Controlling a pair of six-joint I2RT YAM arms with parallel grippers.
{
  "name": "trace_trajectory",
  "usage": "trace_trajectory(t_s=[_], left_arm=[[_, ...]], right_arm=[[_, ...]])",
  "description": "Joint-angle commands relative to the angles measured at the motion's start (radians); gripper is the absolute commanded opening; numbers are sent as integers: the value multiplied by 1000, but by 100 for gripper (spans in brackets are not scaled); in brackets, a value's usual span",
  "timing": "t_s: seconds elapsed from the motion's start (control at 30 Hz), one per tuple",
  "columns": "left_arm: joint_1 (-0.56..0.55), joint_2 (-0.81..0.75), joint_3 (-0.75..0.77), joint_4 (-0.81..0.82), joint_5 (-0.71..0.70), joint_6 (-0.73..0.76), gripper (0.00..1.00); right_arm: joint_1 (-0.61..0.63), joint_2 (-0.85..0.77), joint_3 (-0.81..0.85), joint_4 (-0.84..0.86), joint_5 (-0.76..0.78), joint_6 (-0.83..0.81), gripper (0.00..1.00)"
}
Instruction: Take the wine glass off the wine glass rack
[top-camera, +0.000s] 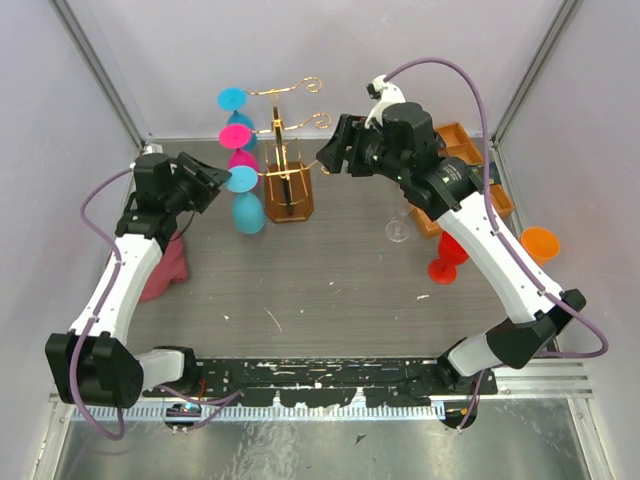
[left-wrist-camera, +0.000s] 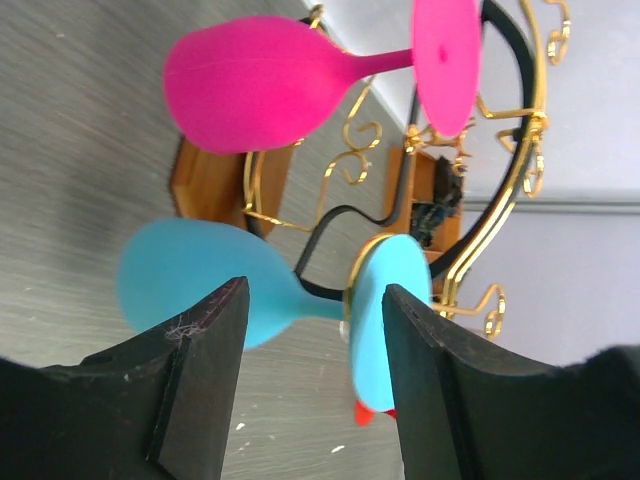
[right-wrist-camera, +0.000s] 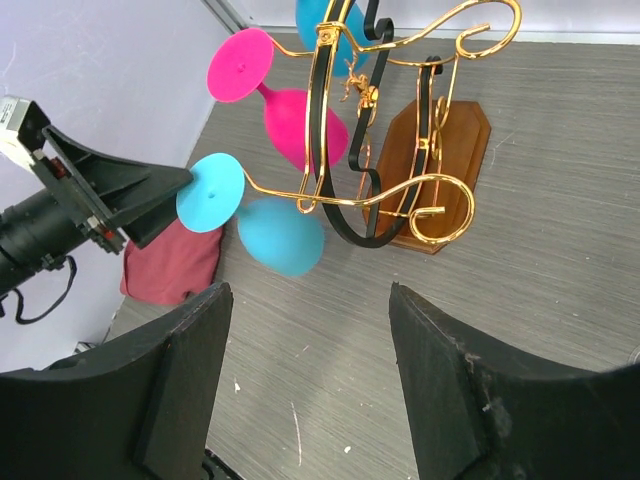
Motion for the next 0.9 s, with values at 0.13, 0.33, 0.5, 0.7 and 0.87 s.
trace_trajectory(t_s=[0.13, 0.33, 0.5, 0.7, 0.87], left_arm=[[2, 52, 33, 188, 143, -71, 50], [2, 47, 49, 147, 136, -58, 3], [2, 11, 51, 100, 61, -38, 0], [4, 25, 29, 184, 33, -38, 0], [4, 105, -4, 352, 65, -128, 0]], right_arm=[[-8, -61, 5, 50, 9, -27, 69], [-8, -61, -2, 50, 12, -25, 69], [-8, -63, -6, 49, 7, -25, 70], [-8, -57, -7, 51, -6, -29, 69], [-9, -5, 33, 49, -44, -20, 69]])
